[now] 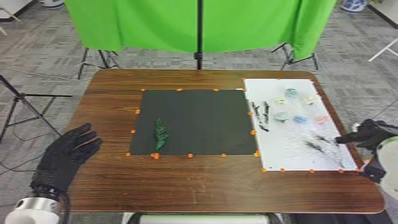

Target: Arrange flowers

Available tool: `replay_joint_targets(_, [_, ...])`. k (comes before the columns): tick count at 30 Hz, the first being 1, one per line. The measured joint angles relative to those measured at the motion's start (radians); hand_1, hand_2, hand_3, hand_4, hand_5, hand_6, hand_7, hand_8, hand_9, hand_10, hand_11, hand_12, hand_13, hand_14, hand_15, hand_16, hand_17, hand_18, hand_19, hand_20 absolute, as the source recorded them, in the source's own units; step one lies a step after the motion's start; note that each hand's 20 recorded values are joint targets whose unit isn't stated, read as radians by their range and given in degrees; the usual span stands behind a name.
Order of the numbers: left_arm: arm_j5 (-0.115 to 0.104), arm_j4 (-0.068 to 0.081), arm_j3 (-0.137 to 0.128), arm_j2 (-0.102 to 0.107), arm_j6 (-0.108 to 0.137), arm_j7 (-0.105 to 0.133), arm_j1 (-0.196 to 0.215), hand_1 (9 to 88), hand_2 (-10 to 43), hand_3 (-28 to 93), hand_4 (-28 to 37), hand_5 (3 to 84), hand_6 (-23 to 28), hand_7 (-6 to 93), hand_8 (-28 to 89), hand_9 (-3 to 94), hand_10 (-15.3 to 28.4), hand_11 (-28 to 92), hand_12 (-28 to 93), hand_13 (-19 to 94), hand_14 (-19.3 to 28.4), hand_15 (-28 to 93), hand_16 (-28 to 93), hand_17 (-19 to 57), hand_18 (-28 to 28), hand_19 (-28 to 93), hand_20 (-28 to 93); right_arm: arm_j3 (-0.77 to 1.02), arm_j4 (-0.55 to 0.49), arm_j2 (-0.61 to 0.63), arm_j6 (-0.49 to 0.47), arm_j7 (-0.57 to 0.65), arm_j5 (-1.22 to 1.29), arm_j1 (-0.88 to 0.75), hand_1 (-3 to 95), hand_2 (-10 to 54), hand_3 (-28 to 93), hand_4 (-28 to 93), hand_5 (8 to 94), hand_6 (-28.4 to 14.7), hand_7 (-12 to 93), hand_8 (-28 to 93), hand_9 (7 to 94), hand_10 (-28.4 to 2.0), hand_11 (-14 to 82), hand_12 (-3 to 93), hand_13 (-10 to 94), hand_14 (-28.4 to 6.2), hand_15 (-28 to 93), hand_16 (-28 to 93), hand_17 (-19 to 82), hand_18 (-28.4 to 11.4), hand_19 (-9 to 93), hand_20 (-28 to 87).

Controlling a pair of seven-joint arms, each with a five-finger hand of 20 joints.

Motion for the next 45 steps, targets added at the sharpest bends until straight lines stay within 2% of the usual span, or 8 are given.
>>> replay_joint_targets(14, [0.0,0.0,0.001,-0.001,0.0,0.01,0.004,33.2,1.8,72,-28.2,38.1,4.8,33.4,-16,35.9,14.7,37,10,30,17.2,50,-8,-4.9,22.7,62,-3,-0.069,0.024,-0.009,0.007,-0.04,-0.068,-0.016,25.3,-9.5,70,-28,55.0,-4.5,43,-20,57.8,-14.8,53.8,31.0,57,-11.8,71,21,28,-19.8,83,31])
replay_joint_targets(17, [0.0,0.0,0.002,-0.001,0.0,0.01,0.004,33.2,1.8,72,-28.2,38.1,4.9,33.4,-16,35.9,14.7,37,10,30,17.2,50,-8,-4.9,22.7,62,-3,-0.094,0.033,-0.008,0.017,-0.045,-0.086,-0.004,34.4,-9.5,71,-28,62.2,-1.2,44,-22,64.7,-13.0,53.6,31.2,63,-10.2,70,22,31,-19.5,85,32])
replay_joint_targets(18, [0.0,0.0,0.002,-0.001,0.0,0.01,0.004,33.2,1.8,72,-28.2,38.1,4.9,33.4,-16,35.9,14.7,37,10,30,17.1,50,-8,-4.9,22.7,62,-3,-0.103,0.036,-0.008,0.023,-0.046,-0.094,0.002,41.0,-9.5,67,-28,65.1,-0.8,46,-12,69.2,-11.7,53.3,31.6,66,-9.5,70,24,33,-19.2,86,32])
replay_joint_targets(22, [0.0,0.0,0.002,-0.001,0.0,0.01,0.004,33.2,2.1,72,-28.2,38.1,4.9,33.3,-16,35.9,14.7,37,10,30,17.2,50,-8,-4.9,22.7,62,-3,-0.129,0.057,-0.005,0.093,-0.068,-0.124,0.006,48.6,-9.1,66,-28,74.8,1.0,47,-8,79.0,-9.7,52.2,33.4,73,-8.1,69,28,35,-19.4,89,35])
replay_joint_targets(29, [-0.001,0.0,0.002,-0.001,0.0,0.011,0.004,33.1,2.4,72,-28.3,38.2,4.9,33.4,-16,36.0,14.7,37,10,30,17.2,50,-8,-4.9,22.7,62,-3,-0.103,0.076,-0.009,0.187,-0.213,-0.093,-0.041,45.0,-9.5,80,-28,80.1,-0.1,46,0,84.1,-8.5,57.3,35.6,78,-8.2,75,30,38,-20.4,93,39])
replay_joint_targets(33, [-0.001,0.001,0.003,-0.002,0.001,0.011,0.004,33.0,2.5,72,-28.3,38.2,4.9,33.4,-16,36.0,14.7,37,10,30,17.1,50,-8,-4.9,22.7,62,-3,-0.097,0.075,-0.011,0.212,-0.216,-0.041,-0.048,44.4,-9.5,83,-28,80.5,-0.8,48,0,84.6,-8.5,60.3,36.1,79,-8.3,78,31,39,-20.9,93,43])
replay_joint_targets(38, [-0.001,0.001,0.003,-0.002,0.001,0.014,0.005,32.9,2.5,72,-28.3,38.1,4.8,33.4,-16,36.0,14.8,37,10,30,17.2,50,-8,-4.9,22.7,62,-3,-0.082,0.056,-0.028,0.347,-0.217,-0.05,-0.073,42.5,-9.5,86,-26,81.7,-2.0,50,1,86.1,-8.5,62.6,36.5,80,-8.8,80,31,41,-21.8,93,49])
replay_joint_targets(45, [0.0,0.001,0.003,-0.002,0.001,0.013,0.005,32.9,2.4,72,-28.3,38.1,4.9,33.3,-16,36.0,14.7,37,10,30,17.2,50,-8,-4.9,22.7,62,-3,-0.075,-0.051,-0.046,0.418,-0.216,-0.061,-0.028,40.1,-9.5,85,-21,81.9,-1.8,53,5,87.2,-8.7,66.5,37.0,82,-9.2,84,32,42,-22.8,93,56])
